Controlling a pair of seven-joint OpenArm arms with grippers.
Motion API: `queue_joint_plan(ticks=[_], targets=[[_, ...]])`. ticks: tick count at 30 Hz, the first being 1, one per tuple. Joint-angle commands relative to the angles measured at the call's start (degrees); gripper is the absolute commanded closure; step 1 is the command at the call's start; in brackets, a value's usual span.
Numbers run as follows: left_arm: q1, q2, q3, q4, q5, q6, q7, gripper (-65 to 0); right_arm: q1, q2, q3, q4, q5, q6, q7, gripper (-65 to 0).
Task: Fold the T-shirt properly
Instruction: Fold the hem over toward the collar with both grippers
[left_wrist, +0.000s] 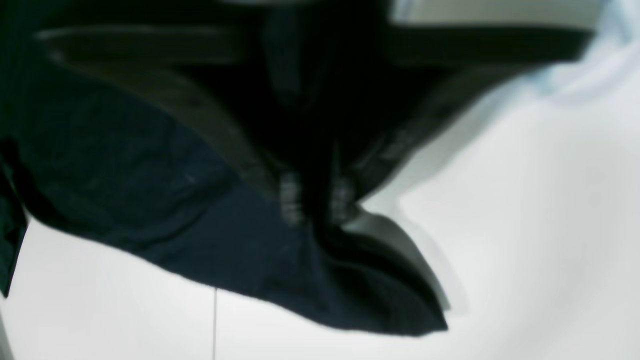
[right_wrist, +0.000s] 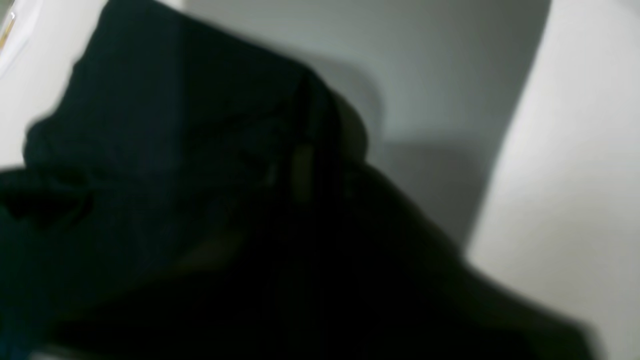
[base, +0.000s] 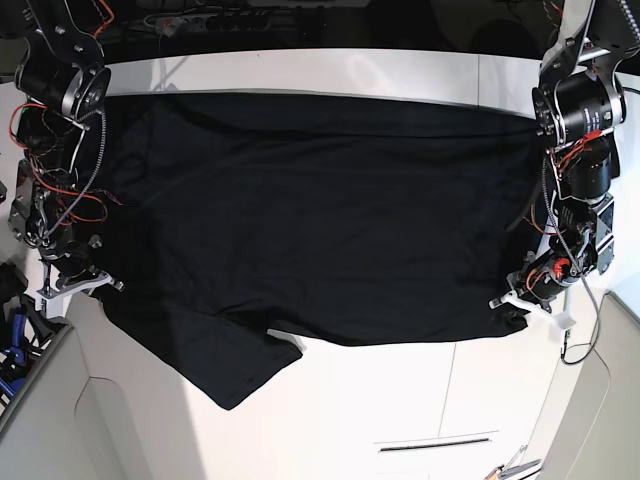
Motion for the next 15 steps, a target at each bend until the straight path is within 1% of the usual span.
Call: queue_joint_plan(ticks=[1,2,4,7,9,13,15], targets=[[-1.4,-0.8,0.0,0.5,-0.1,0.0,0.4,0.0,1.7,0.7,0.0,0.8,0.2,1.6,0.4,0.0],[-1.4,-1.1,0.0,0.7,-0.1,-0.1,0.5,0.0,1.7,0.7,0.0,1.0,0.2,2.2,0.3,0.0],[-1.4,-1.5,0.0,1.8,0.0,-0.9,0.8,0.0,1.8,0.9,0.0,1.9,0.2,2.2,0.1,0.0],[-1.4,-2.1,0.0,4.6,-0.1,-4.1,3.2,0.0,1.8,1.2,0.0,4.0,0.2,2.2,-1.1,0.0],[-1.4,-2.6,0.0,7.0,-0.5,-4.6,6.1,0.0,1.8,1.6,0.0,5.9,1.9,2.3,-3.7,0.0],[-1.4,-3.9,0.0,11.3,-4.0,-4.8,11.2,0.0,1.8,2.7,0.0,10.0,7.3,2.3,-11.2,0.0],[-1.3,-4.6,0.0,13.4,-5.9,-6.1,14.2,0.0,1.4,3.1,0.0,12.3,9.4,2.3,-14.0,0.0]])
